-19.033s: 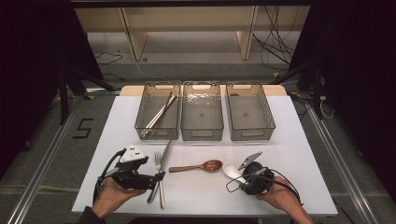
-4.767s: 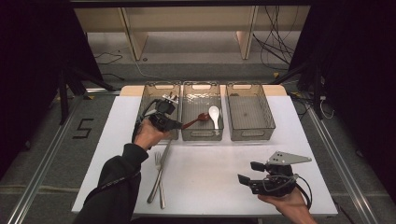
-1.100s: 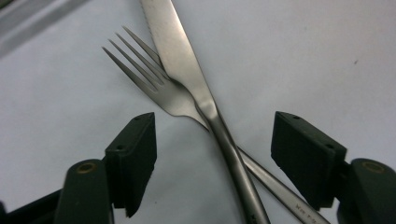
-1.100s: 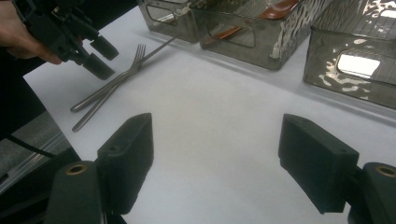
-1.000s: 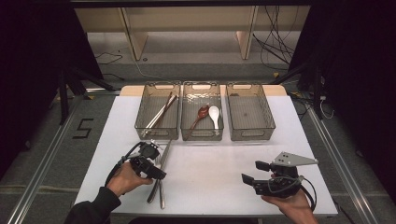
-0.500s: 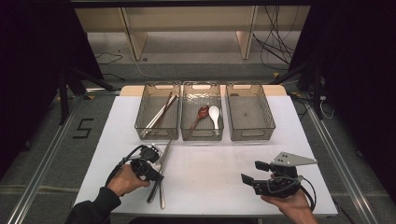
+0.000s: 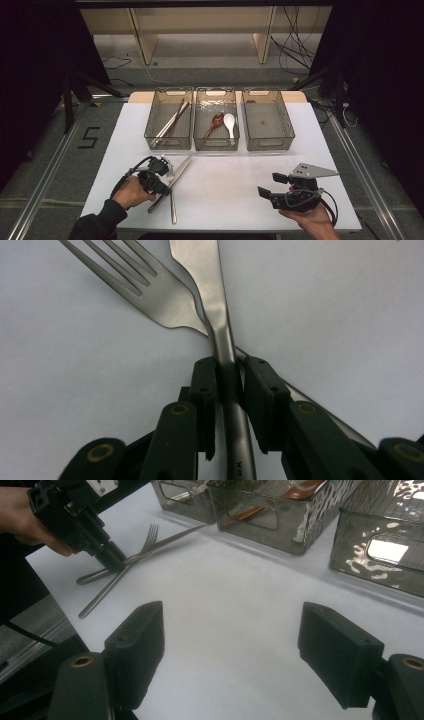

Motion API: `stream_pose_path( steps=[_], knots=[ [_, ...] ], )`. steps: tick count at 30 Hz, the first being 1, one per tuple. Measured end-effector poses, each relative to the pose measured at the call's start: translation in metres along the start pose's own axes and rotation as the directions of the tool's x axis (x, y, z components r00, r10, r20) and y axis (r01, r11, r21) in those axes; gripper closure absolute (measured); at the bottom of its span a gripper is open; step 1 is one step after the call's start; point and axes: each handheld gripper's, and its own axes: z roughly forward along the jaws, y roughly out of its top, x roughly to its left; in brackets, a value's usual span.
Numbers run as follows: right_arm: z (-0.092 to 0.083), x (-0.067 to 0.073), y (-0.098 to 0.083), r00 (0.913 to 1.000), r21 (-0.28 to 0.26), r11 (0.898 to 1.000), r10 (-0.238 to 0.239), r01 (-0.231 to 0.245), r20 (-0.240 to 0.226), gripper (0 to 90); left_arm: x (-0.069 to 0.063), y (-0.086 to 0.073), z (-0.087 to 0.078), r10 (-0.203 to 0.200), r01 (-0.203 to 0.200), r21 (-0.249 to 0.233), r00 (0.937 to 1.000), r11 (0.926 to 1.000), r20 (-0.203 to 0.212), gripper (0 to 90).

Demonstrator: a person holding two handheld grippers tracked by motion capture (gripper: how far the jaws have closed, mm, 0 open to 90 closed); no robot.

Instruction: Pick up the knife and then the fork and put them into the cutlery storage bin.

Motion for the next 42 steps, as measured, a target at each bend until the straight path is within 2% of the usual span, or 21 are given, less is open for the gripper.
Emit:
stream_pose_path(
  steps=[3,9,11,14,15,23,36,42],
  knots=[
    [0.0,0.0001,0.0,1.0,0.003,1.0,-0.001,0.001,0.0,27.6,0.0,-0.0002,0.0013,0.005,-0.005,0.017,0.9995,0.9998,-0.03,72.0],
    [0.0004,0.0,-0.0001,1.0,0.004,1.0,-0.001,0.001,-0.001,27.8,-0.0031,0.0007,0.0024,0.03,-0.028,0.032,0.9982,0.9991,-0.052,72.1],
    [0.0006,-0.0001,-0.0002,1.0,0.005,1.0,0.0,0.0,-0.001,27.9,-0.0045,0.0011,0.0029,0.046,-0.044,0.033,0.997,0.9985,-0.063,73.2],
    [0.0012,0.0003,-0.0002,1.0,0.005,1.0,0.002,-0.002,-0.002,28.1,-0.0044,0.0011,0.0027,0.048,-0.046,0.032,0.9964,0.9984,-0.07,76.6],
    [0.0014,0.0004,-0.0002,1.0,0.006,1.0,0.0,0.0,-0.002,28.2,-0.0039,0.0006,0.0025,0.067,-0.065,0.03,0.9955,0.9974,-0.067,78.3],
    [0.0023,0.0012,0.0001,1.0,0.009,1.0,-0.002,0.002,-0.004,28.4,-0.0025,0.0003,0.0025,0.091,-0.09,0.021,0.9944,0.9958,-0.054,78.9],
    [0.0013,0.0007,0.0,1.0,0.004,1.0,-0.001,0.001,-0.004,28.5,-0.0009,0.003,0.0014,0.096,-0.095,0.018,0.9944,0.9953,-0.044,79.1],
    [0.0017,0.0014,0.0001,1.0,0.005,1.0,-0.002,0.002,-0.005,28.5,-0.0031,0.0046,-0.0043,0.095,-0.096,-0.007,0.9951,0.9954,-0.025,79.2]
  ],
)
